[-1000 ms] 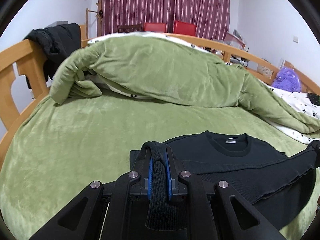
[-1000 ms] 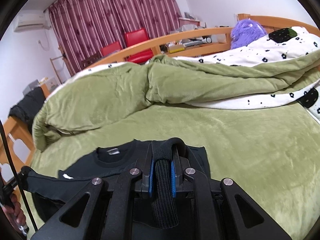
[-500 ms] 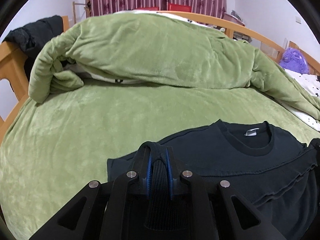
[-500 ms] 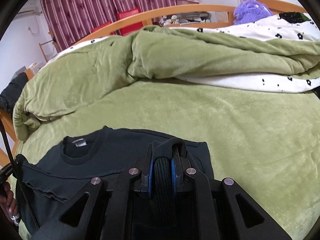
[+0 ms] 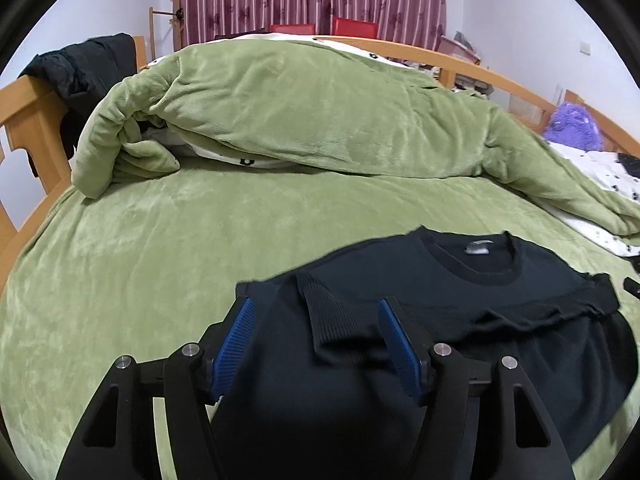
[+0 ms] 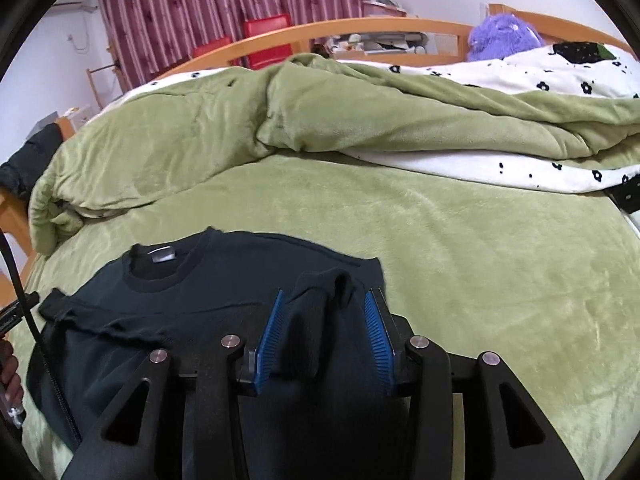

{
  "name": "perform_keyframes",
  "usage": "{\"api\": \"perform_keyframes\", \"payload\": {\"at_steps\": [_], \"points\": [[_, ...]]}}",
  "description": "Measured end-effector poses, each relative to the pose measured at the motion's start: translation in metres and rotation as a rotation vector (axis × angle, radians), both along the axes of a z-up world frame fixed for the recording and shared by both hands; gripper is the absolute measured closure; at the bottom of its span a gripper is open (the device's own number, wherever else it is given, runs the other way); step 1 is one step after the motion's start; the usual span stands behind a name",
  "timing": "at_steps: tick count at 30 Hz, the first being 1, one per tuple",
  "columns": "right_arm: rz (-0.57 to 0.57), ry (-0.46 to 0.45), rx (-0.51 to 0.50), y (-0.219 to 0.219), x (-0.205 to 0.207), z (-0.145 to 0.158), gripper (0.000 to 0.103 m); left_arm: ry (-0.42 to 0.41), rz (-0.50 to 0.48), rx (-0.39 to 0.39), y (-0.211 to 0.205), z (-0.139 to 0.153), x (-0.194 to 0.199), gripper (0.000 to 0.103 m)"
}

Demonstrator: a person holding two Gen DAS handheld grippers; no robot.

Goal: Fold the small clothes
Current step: 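Lower the hem onto the collar and open both grippers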

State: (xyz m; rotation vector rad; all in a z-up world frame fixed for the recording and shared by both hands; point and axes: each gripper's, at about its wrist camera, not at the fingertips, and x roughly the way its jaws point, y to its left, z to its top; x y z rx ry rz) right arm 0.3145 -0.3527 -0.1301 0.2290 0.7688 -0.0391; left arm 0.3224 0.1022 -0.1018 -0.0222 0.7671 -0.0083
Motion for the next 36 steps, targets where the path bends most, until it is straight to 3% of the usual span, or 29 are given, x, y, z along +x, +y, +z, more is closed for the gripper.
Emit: {"api": "perform_keyframes", "payload": {"at_steps": [5, 7, 13, 19, 29, 36], "points": [[0.088, 0.018, 0.014, 0.024, -0.017, 0.001, 0.063, 0.016, -0.072, -0.019, -0.011, -0.005, -0.021, 0.040], [0.117, 0.045, 0.035, 0.033, -0.019, -0.007, 0.069, 0.023, -0.097, -0.015, -0.018, -0.011, -0.024, 0.040], [0.140, 0.156, 0.008, 0.056, -0.003, -0.046, 0.076, 0.059, -0.142, 0.027, -0.033, -0.034, -0.018, 0.040], [0.091, 0.194, -0.012, 0.056, 0.033, -0.060, 0.076, 0.105, -0.111, 0.070, -0.031, -0.057, 0.011, 0.040], [0.017, 0.173, -0.038, 0.044, 0.084, -0.057, 0.077, 0.053, -0.009, 0.028, -0.012, -0.044, 0.051, 0.040], [0.005, 0.154, -0.005, 0.035, 0.062, -0.044, 0.077, 0.048, 0.011, 0.028, -0.003, -0.032, 0.037, 0.040]]}}
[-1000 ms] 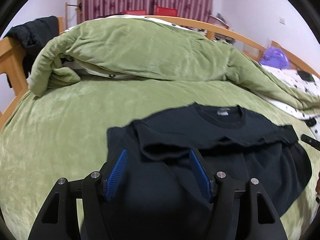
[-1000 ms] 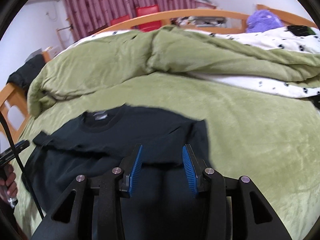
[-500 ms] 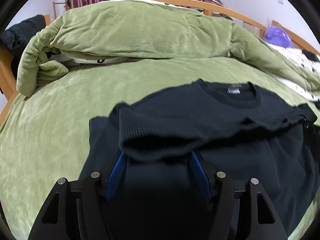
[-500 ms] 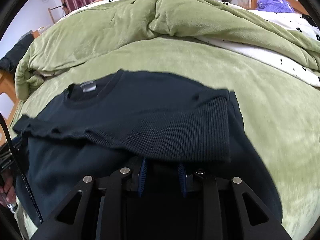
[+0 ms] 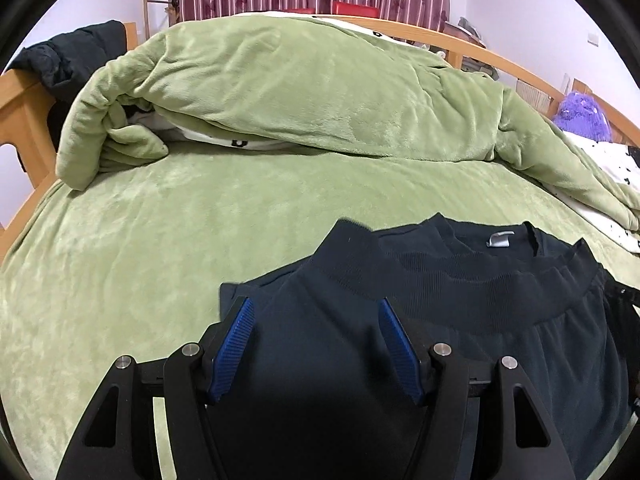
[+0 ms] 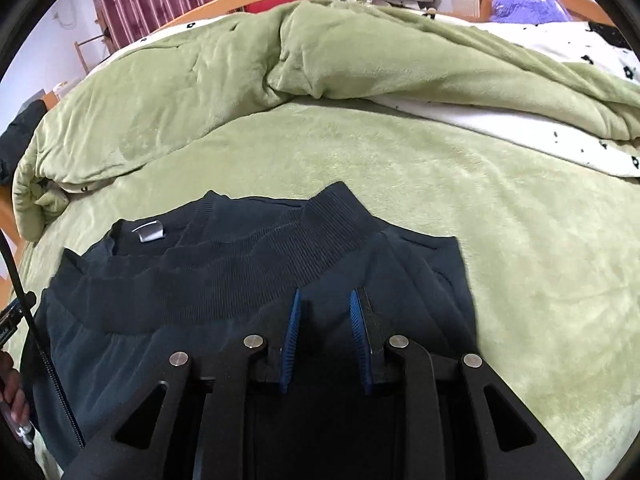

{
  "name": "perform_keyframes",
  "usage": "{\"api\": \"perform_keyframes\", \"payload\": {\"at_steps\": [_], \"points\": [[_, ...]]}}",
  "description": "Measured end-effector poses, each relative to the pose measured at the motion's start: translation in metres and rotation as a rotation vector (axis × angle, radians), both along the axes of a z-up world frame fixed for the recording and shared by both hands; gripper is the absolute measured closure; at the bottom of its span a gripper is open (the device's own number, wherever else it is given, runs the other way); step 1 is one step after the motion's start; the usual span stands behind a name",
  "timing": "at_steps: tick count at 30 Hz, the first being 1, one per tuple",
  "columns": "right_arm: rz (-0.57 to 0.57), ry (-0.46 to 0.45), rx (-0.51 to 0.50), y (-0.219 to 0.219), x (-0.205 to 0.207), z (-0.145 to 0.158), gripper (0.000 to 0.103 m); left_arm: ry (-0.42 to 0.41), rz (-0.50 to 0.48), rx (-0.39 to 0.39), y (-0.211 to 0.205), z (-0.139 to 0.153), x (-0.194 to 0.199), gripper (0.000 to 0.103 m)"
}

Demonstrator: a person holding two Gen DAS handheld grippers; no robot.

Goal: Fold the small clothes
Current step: 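Lower the hem onto the collar and open both grippers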

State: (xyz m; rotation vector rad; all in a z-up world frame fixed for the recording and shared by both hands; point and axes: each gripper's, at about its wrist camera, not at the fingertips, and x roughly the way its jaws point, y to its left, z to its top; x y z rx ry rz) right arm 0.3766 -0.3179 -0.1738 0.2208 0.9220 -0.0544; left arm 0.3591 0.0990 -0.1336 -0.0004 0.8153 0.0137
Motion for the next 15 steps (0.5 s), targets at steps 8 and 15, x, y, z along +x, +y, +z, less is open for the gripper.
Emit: {"api": "perform_keyframes", "payload": {"at_steps": [8, 15], "points": [[0.006, -0.043, 0.016, -0.006, -0.068, 0.048, 0.076, -0.023, -0.009, -0.021, -0.006, 0.043, -0.064, 0.040], [0.013, -0.133, -0.001, -0.003, -0.153, 0.107, 0.063, -0.071, -0.013, -0.088, -0.019, 0.090, -0.141, 0.040]]}}
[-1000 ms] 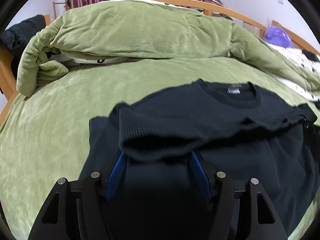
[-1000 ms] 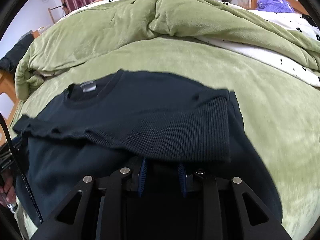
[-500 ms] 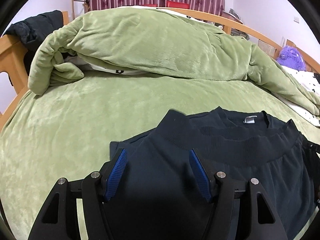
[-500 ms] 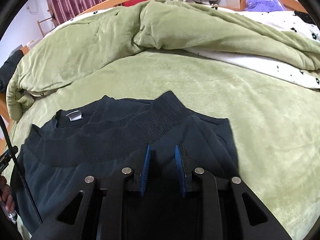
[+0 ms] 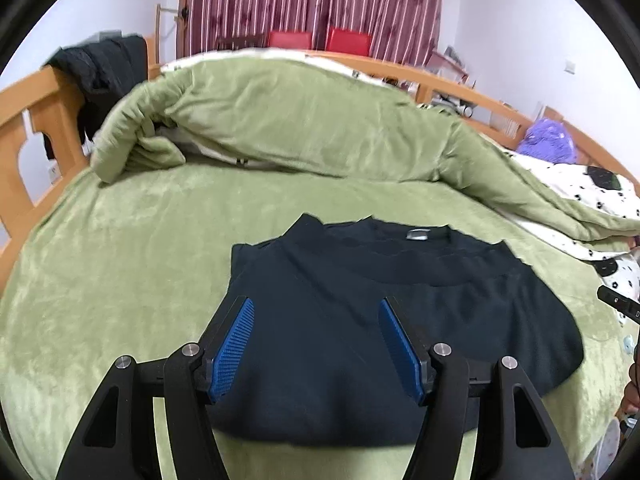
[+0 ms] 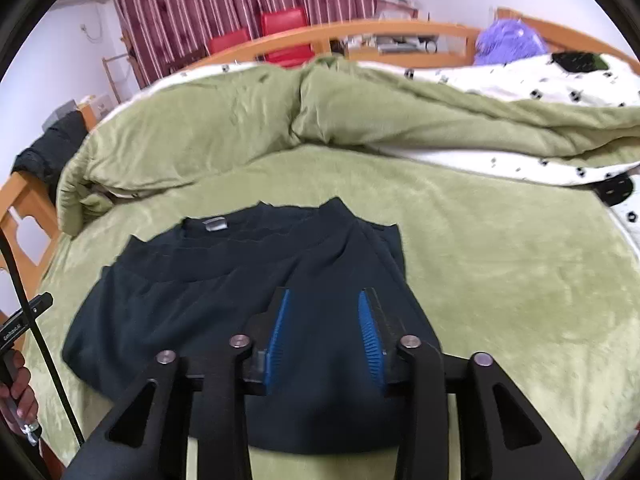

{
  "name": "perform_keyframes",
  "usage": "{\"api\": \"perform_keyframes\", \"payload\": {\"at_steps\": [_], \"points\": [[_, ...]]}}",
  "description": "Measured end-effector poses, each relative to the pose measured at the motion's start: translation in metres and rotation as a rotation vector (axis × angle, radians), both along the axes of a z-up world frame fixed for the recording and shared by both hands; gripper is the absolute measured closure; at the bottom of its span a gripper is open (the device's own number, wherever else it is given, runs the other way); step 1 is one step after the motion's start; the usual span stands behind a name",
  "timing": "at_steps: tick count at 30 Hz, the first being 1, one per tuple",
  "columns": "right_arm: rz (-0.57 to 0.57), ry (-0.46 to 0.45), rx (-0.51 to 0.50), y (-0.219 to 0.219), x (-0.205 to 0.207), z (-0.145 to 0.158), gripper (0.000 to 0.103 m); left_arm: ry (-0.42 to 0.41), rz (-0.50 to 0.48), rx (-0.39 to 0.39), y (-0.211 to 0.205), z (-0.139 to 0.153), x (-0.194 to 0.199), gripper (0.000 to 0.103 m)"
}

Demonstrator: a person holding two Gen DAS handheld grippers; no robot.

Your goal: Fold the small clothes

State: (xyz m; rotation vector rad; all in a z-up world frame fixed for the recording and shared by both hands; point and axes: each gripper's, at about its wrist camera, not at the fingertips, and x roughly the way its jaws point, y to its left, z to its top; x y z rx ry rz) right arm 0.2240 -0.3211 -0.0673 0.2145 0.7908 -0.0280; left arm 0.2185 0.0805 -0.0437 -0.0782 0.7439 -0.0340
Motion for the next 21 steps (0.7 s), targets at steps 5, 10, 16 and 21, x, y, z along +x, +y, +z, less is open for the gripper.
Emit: {"api": "perform_keyframes", "payload": {"at_steps": [5, 10, 16, 21], "points": [[0.005, -0.039, -0.018, 0.005, -0.056, 0.030, 0.061, -0.054, -0.032, 0.004, -0.006, 0.031, -0.047, 0.040], [0.008, -0.067, 0.012, 0.014, -0.092, 0.042, 0.057, -0.091, -0.048, 0.051, -0.011, 0.050, -0.084, 0.040], [0.028, -0.077, -0.009, 0.028, -0.108, 0.037, 0.050, -0.097, -0.023, 0.056, -0.006, 0.049, -0.109, 0.038], [0.028, -0.064, 0.002, 0.024, -0.104, 0.009, 0.044, -0.081, 0.028, 0.067, 0.005, 0.025, -0.106, 0.038]]}}
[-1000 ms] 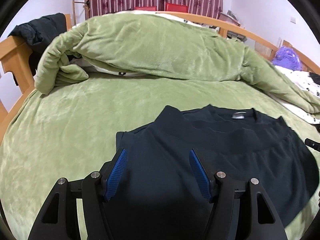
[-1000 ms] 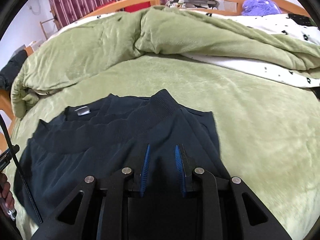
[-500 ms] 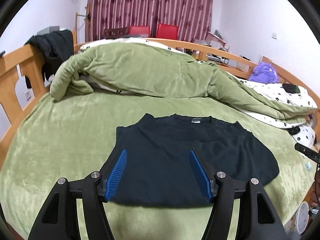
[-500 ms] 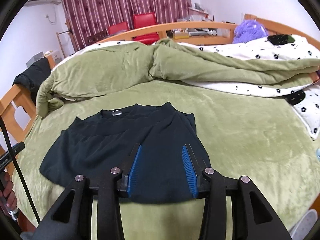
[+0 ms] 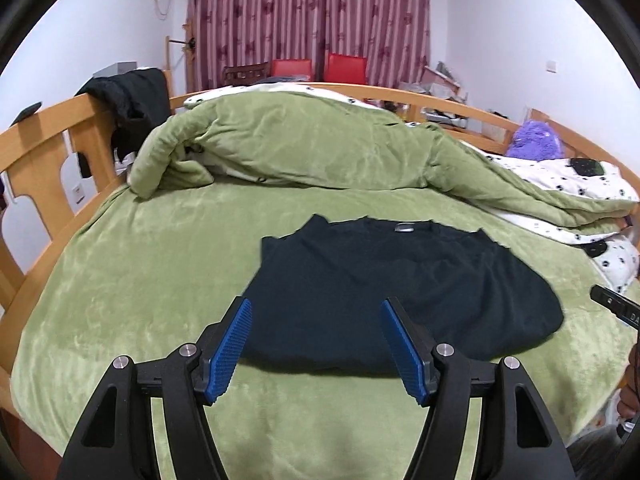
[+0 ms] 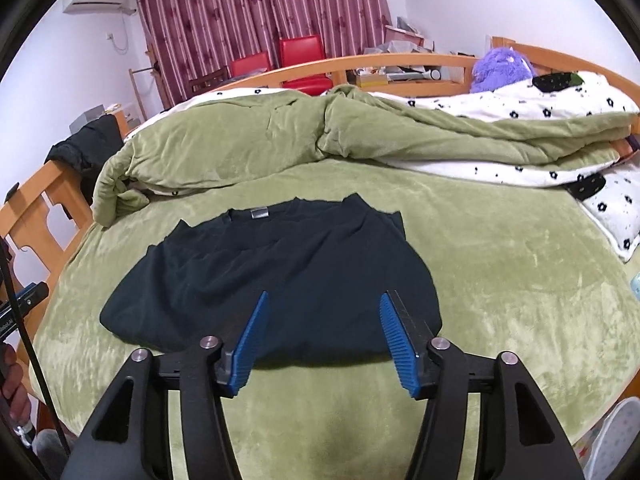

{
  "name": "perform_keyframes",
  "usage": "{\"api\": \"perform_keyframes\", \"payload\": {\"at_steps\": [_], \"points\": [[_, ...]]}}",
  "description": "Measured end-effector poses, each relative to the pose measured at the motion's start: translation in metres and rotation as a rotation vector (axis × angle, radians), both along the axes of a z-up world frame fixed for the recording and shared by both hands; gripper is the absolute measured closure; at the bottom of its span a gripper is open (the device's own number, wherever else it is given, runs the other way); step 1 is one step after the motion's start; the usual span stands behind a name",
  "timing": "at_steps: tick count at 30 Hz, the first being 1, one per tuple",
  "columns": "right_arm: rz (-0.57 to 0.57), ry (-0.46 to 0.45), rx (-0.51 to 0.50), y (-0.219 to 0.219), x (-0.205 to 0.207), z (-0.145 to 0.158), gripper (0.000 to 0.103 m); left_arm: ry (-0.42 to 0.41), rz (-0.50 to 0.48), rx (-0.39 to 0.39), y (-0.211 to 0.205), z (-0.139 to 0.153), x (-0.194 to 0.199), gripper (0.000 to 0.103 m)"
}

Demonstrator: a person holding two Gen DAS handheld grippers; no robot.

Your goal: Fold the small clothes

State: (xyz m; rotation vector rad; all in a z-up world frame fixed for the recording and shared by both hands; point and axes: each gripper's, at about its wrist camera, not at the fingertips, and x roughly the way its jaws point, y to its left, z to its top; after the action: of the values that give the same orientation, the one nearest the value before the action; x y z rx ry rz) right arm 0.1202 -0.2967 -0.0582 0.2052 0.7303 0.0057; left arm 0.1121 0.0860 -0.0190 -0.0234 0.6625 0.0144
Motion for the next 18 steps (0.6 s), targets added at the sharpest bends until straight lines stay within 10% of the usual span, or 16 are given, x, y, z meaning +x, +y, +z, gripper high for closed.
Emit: {"api": "perform_keyframes", "payload": {"at_steps": [18], "points": [[-0.167, 0.168, 0.055, -0.082, 0.082, -0.152, 0.044, 0.188, 0.097, -0.154, 0.085, -0.160, 0.093, 0.038]]}}
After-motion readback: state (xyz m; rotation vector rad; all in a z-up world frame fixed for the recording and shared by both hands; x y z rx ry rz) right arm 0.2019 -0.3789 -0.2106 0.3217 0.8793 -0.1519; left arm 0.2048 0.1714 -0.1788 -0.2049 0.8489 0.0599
